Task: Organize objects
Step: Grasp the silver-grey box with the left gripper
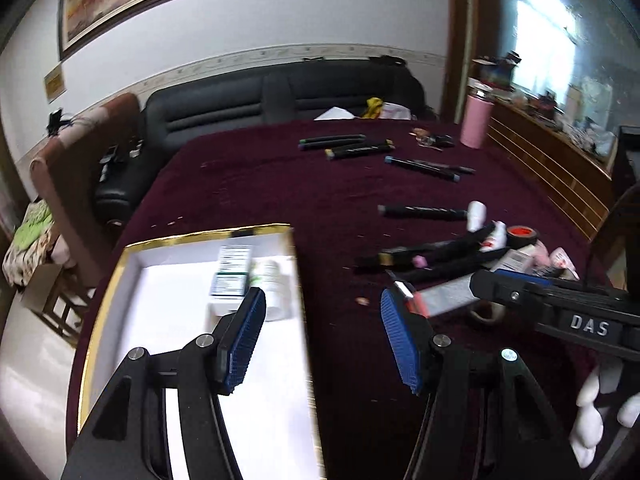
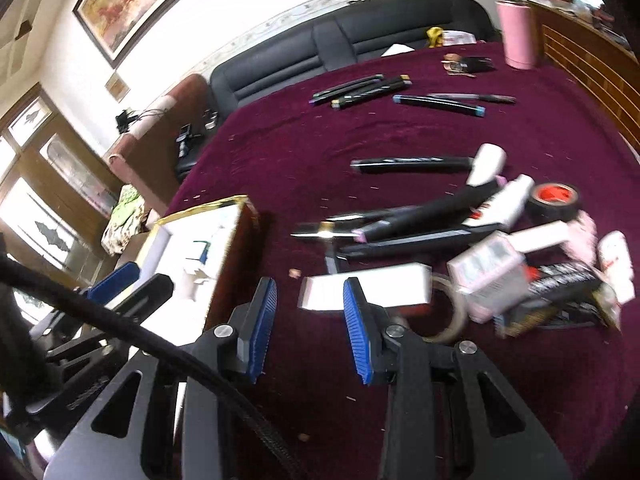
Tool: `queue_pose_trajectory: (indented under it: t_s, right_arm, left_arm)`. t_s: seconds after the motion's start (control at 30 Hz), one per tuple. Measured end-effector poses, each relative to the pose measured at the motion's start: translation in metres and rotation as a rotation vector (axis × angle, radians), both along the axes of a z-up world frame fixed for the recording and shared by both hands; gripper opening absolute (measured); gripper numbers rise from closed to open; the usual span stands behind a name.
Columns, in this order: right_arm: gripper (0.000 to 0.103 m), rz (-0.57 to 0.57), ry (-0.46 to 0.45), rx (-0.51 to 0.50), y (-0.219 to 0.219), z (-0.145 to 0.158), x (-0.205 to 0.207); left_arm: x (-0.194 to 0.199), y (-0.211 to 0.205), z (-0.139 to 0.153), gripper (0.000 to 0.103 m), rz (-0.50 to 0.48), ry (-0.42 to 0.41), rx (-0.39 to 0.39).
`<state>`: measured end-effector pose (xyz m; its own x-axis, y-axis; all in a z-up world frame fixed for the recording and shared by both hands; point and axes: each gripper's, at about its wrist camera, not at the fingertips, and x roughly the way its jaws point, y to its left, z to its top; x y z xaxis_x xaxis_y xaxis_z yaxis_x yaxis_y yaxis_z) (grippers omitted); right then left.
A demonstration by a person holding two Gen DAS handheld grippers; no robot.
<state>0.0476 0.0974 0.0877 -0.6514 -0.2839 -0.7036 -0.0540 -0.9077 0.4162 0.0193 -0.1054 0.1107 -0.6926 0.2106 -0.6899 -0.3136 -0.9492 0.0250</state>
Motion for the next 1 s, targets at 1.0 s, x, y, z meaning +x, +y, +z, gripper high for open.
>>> queue_pose_trajectory:
  t_s: [1.0]
  right_arm:
    - [0.033,-0.135,-0.010,-0.156,0.116,-0.039,0.044]
  left_arm:
    - [0.009,0.124,-0.062,0.054,-0.568,-0.339,-0.011]
